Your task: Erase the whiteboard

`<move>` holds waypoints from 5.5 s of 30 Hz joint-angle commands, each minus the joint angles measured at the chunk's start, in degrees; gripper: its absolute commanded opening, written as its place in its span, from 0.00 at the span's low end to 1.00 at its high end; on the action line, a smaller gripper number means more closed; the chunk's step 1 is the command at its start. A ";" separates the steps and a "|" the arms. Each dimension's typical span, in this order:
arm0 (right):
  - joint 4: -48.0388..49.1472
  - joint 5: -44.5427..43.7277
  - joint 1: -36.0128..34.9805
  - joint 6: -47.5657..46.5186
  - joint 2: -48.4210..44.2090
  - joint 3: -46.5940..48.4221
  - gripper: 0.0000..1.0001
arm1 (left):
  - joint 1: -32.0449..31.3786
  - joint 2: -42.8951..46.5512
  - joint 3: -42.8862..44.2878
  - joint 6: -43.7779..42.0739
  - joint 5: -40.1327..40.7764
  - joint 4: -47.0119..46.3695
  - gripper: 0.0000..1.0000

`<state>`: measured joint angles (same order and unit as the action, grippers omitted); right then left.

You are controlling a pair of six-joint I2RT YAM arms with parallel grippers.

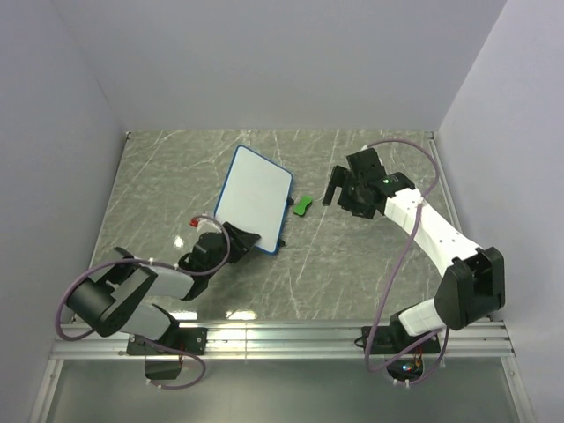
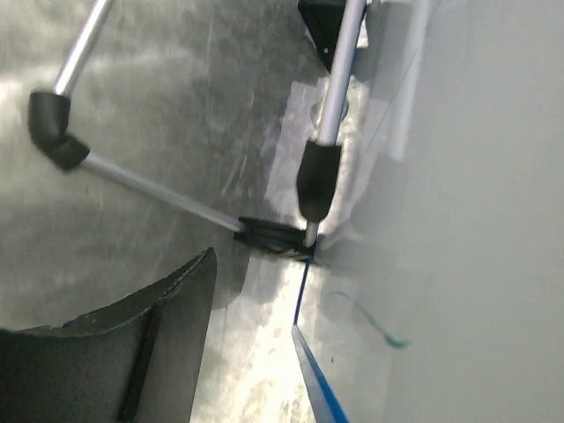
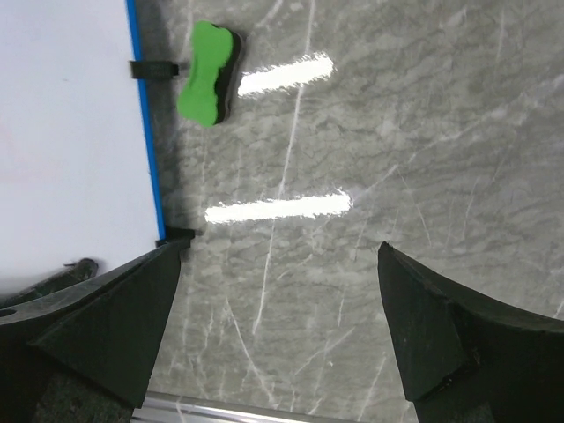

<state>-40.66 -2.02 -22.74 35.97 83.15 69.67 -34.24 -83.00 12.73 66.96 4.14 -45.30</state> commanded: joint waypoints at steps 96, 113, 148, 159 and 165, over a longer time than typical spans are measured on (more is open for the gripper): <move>4.55 1.67 -2.75 -5.55 -10.47 4.69 1.00 | -12.71 48.13 3.01 -12.28 15.74 39.25 0.81; 0.59 0.61 -2.75 -5.47 -8.28 5.48 1.00 | -1.97 22.29 3.34 -16.67 -10.45 12.96 0.62; 3.49 5.01 -2.74 -5.91 -0.36 9.52 0.98 | 8.05 28.88 42.89 -45.34 -9.86 63.22 0.01; 4.28 5.89 -1.34 -6.87 -1.68 6.89 0.98 | 8.22 19.53 47.48 -47.97 -1.41 80.47 0.01; 3.93 6.68 -0.20 -7.75 -2.65 5.04 0.98 | 8.75 22.97 52.04 -54.99 -5.63 79.40 0.00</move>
<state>-38.13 4.03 -23.73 29.67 82.74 75.37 -25.91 -62.61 60.14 17.28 -0.21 36.80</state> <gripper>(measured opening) 0.978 0.077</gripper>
